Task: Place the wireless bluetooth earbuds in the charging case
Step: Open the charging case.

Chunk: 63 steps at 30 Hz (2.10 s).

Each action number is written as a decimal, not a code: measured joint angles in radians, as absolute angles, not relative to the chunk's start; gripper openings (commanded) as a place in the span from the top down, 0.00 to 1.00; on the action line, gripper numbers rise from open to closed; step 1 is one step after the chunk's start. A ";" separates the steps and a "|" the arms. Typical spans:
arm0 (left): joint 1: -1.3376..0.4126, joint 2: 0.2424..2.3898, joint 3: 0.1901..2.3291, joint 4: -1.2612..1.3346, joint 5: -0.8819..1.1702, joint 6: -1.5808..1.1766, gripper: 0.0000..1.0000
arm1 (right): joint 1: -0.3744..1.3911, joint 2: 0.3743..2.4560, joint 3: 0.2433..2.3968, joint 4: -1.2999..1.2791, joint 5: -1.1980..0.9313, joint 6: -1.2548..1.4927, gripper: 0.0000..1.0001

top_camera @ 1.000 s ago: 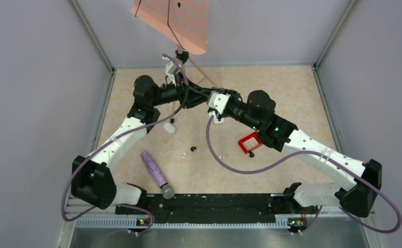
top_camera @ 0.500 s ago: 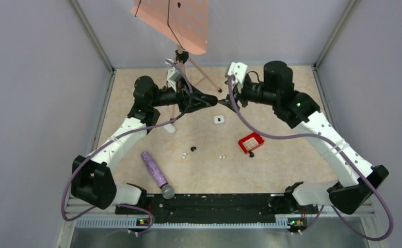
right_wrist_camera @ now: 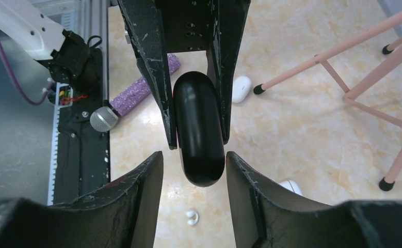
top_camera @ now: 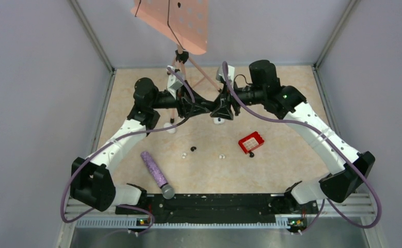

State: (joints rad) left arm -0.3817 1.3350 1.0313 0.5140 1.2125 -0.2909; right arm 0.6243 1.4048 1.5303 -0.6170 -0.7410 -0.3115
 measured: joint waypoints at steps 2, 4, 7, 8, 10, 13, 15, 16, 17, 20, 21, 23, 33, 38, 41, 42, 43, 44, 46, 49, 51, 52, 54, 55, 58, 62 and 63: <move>-0.384 1.332 1.031 0.513 1.215 -0.284 1.00 | 0.624 1.404 1.530 -0.614 -0.752 -0.302 0.56; -0.387 1.332 1.031 0.509 1.216 -0.276 1.00 | 0.624 1.404 1.530 -0.614 -0.759 -0.294 0.52; -0.392 1.332 1.031 0.493 1.217 -0.259 1.00 | 0.624 1.404 1.530 -0.613 -0.762 -0.286 0.51; -0.393 1.332 1.031 0.488 1.218 -0.255 1.00 | 0.624 1.404 1.530 -0.613 -0.762 -0.285 0.53; -0.395 1.332 1.031 0.477 1.222 -0.245 1.00 | 0.624 1.404 1.530 -0.613 -0.760 -0.284 0.59; -0.395 1.332 1.031 0.459 1.227 -0.232 1.00 | 0.624 1.403 1.530 -0.613 -0.757 -0.284 0.63; -0.395 1.332 1.031 0.453 1.230 -0.228 1.00 | 0.624 1.402 1.530 -0.616 -0.757 -0.286 0.72; -0.395 1.332 1.031 0.449 1.234 -0.224 1.00 | 0.624 1.402 1.530 -0.619 -0.757 -0.292 0.78; -0.395 1.332 1.031 0.440 1.243 -0.221 1.00 | 0.624 1.401 1.530 -0.622 -0.758 -0.299 0.84; -0.396 1.332 1.031 0.435 1.247 -0.217 0.88 | 0.624 1.399 1.530 -0.628 -0.758 -0.315 0.96; -0.397 1.332 1.031 0.434 1.249 -0.217 0.81 | 0.624 1.398 1.530 -0.630 -0.758 -0.320 0.98; -0.398 1.332 1.031 0.433 1.247 -0.214 0.72 | 0.624 1.396 1.530 -0.633 -0.758 -0.324 0.99; -0.403 1.332 1.018 0.427 1.213 -0.249 0.62 | 0.624 1.377 1.499 -0.615 -0.737 -0.312 1.00; -0.403 1.332 0.999 0.437 1.172 -0.292 0.51 | 0.624 1.376 1.489 -0.609 -0.714 -0.303 1.00; -0.400 1.332 0.992 0.442 1.151 -0.312 0.51 | 0.624 1.371 1.479 -0.592 -0.708 -0.294 1.00; -0.398 1.332 0.991 0.443 1.142 -0.320 0.53 | 0.624 1.368 1.474 -0.586 -0.706 -0.290 1.00; -0.397 1.333 0.989 0.445 1.140 -0.326 0.56 | 0.624 1.366 1.471 -0.580 -0.704 -0.290 1.00; -0.395 1.332 0.987 0.449 1.139 -0.332 0.59 | 0.624 1.364 1.467 -0.572 -0.703 -0.288 1.00; -0.394 1.332 0.987 0.453 1.138 -0.344 0.66 | 0.624 1.363 1.465 -0.566 -0.697 -0.286 1.00; -0.394 1.332 0.986 0.460 1.141 -0.353 0.83 | 0.624 1.362 1.459 -0.555 -0.690 -0.284 1.00; -0.393 1.332 0.983 0.468 1.147 -0.350 0.96 | 0.623 1.361 1.455 -0.552 -0.690 -0.278 0.94; -0.393 1.332 0.982 0.467 1.147 -0.356 1.00 | 0.623 1.361 1.452 -0.548 -0.691 -0.276 0.83; -0.392 1.332 0.978 0.472 1.147 -0.360 1.00 | 0.624 1.361 1.452 -0.548 -0.688 -0.270 0.63; -0.392 1.332 0.977 0.472 1.147 -0.362 1.00 | 0.624 1.361 1.452 -0.548 -0.686 -0.263 0.61; -0.392 1.332 0.970 0.479 1.140 -0.362 1.00 | 0.618 1.361 1.452 -0.544 -0.679 -0.226 0.57; -0.390 1.332 0.952 0.486 1.141 -0.360 1.00 | 0.579 1.367 1.456 -0.538 -0.704 -0.154 0.57; -0.390 1.333 0.949 0.487 1.140 -0.358 1.00 | 0.568 1.370 1.457 -0.539 -0.711 -0.140 0.57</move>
State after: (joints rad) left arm -0.3901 1.3327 0.9489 0.4873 1.1400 -0.3584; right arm 0.5678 1.3705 1.4574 -0.5388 -0.7109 -0.1398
